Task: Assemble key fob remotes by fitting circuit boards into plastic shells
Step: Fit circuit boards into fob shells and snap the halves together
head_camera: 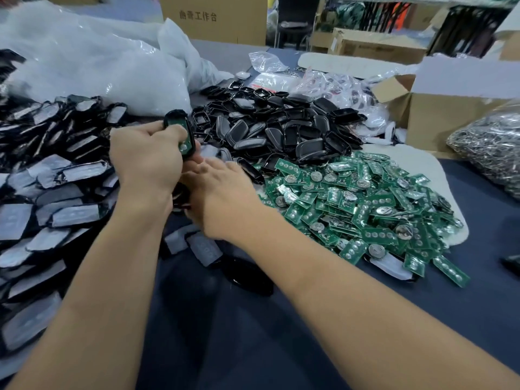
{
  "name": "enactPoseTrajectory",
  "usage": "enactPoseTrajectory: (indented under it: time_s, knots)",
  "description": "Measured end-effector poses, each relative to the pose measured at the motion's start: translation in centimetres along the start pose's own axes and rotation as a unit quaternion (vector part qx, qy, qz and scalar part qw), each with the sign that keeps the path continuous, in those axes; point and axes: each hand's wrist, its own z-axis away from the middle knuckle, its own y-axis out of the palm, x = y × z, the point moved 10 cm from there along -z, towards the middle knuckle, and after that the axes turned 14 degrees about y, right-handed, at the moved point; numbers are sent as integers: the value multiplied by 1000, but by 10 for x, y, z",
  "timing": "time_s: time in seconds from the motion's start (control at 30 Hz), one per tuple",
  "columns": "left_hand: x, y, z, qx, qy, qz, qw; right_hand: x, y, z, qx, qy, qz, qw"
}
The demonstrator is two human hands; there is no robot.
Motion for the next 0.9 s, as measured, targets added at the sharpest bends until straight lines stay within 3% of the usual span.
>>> enactPoseTrajectory:
  time_s: [0.1, 0.2, 0.33, 0.5, 0.53, 0.63, 0.67, 0.7, 0.8, 0.9]
  knots:
    - [5, 7, 4, 14, -11, -5, 1000, -36, -7, 4, -8, 54, -9, 998]
    - [20, 20, 9, 48, -42, -3, 998, -68, -8, 13, 48, 106, -121, 986]
    - [39, 36, 21, 79, -85, 0, 993, -104, -24, 35, -14, 179, -319, 931]
    - [45, 40, 24, 84, -81, 4, 993, -119, -34, 58, -31, 201, -458, 865]
    - [43, 39, 23, 81, -71, -1, 994, -117, -36, 59, -20, 188, -459, 868]
    - [37, 37, 21, 72, -50, 0, 996, -93, -33, 62, 49, 114, -331, 935]
    - [35, 38, 21, 75, -43, 2, 996, -88, -34, 63, 45, 96, -317, 943]
    - [33, 39, 22, 79, -38, 4, 996, -90, -40, 66, 19, 97, -335, 937]
    - [28, 39, 25, 79, -34, 15, 996, -125, -66, 87, -130, 171, -444, 870]
    - [16, 44, 34, 93, -25, 24, 995, -151, -69, 111, -190, 224, -481, 826]
